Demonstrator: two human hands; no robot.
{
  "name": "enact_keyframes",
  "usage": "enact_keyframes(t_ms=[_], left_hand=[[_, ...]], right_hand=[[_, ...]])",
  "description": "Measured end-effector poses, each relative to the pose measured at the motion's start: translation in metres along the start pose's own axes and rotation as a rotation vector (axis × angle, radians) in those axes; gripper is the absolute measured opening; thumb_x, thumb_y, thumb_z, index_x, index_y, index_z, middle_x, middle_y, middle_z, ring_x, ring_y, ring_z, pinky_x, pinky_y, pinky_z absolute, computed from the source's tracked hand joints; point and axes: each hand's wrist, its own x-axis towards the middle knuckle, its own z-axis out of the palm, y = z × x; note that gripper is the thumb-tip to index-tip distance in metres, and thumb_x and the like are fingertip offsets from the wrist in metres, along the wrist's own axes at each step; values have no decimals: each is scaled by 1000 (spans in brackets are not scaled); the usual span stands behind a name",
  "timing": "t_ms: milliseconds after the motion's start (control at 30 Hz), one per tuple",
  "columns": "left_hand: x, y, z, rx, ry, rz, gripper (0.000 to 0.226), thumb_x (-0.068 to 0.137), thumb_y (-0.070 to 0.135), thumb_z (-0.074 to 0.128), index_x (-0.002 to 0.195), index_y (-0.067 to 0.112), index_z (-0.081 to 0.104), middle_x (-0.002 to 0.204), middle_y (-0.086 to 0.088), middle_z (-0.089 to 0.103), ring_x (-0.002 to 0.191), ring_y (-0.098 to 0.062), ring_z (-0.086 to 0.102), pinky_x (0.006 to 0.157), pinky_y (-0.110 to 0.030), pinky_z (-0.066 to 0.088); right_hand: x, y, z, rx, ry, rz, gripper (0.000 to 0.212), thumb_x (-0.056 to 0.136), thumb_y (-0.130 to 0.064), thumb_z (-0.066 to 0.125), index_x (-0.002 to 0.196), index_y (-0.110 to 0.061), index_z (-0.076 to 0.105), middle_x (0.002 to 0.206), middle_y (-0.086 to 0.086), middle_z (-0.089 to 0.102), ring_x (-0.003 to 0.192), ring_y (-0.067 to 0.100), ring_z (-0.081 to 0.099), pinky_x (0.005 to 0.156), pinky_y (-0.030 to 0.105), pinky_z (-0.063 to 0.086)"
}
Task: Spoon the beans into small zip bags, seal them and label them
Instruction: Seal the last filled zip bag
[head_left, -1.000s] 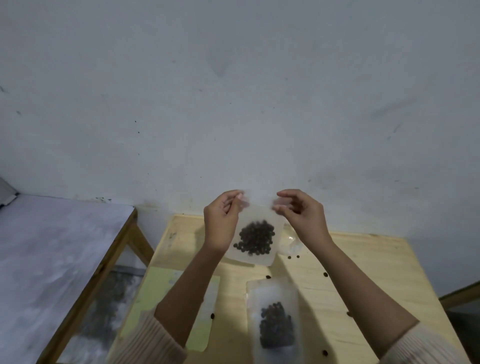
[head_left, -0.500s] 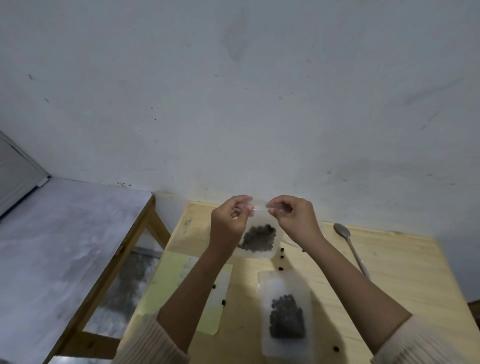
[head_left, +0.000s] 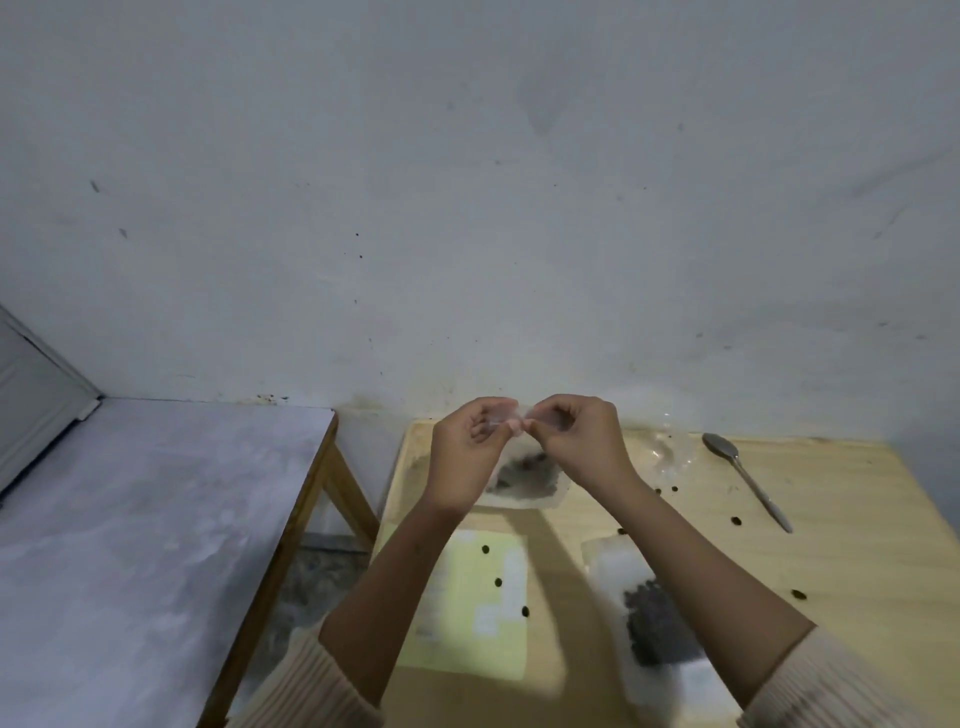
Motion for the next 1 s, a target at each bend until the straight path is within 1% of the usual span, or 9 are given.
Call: enact_keyframes(t_ms=[100,200,300,433,600,700,800,900,1000], left_hand=[[-3,-2,-32,-6,-18,15,20,80,0,69,95,13,68,90,4,69,80,2,65,75,-12,49],[-5,-4,-62,-71,-46,16,18,83,2,67,95,14,68,91,-5,71,87,-13,69,81,-21,54],[-7,-8,-90,-117,-97,2,18,85,-2,62,99,9,67,92,-9,70,82,-12,69,76,-20,55],[-14,-16,-116,-134,-136,4,17,85,-4,62,101,-1,67,86,-6,70,77,-8,69,73,-19,55],[-24,-28,-130,-178,-144,-1,21,84,-1,63,105,2,66,86,-7,70,79,-10,70,74,-20,55],[-28,-43,-136,-162,-195,-40,29,84,7,66,111,17,64,84,-9,72,85,-18,71,80,-28,56],[-33,-59,-140,-125,-291,-65,39,86,14,66,119,33,56,94,-9,73,92,-22,70,85,-35,54],[-40,-72,-143,-81,-225,-82,45,88,14,63,125,36,50,96,-5,72,92,-20,69,80,-34,55],[-46,-83,-157,-88,-80,-103,42,89,4,59,126,17,49,92,-3,72,85,-12,69,71,-23,55]], right_hand=[[-12,-12,28,-31,34,-33,3,77,-12,73,74,-12,71,72,2,70,66,6,62,60,17,47],[-20,-20,40,22,26,-38,7,76,-9,74,76,-16,71,74,-6,69,69,-6,62,66,8,47],[-32,-19,40,70,-33,16,10,76,-6,74,83,-14,72,76,-9,68,60,-9,60,55,7,44],[-45,-19,51,42,-39,37,18,75,-5,74,75,-23,71,70,-9,68,62,0,62,67,17,49],[-57,-19,68,126,2,74,22,75,3,72,70,-18,69,65,4,66,55,6,60,65,19,52],[-67,-15,73,212,12,132,16,75,2,72,73,-14,70,65,11,62,58,10,60,62,17,53],[-70,-6,79,304,7,174,13,76,2,71,76,-12,70,60,9,54,59,11,62,64,20,55],[-69,3,91,370,12,206,8,81,0,67,82,-8,68,65,11,51,60,10,61,62,20,56],[-67,20,106,432,9,282,6,87,-4,61,86,-5,66,68,13,61,60,12,63,65,22,57]])
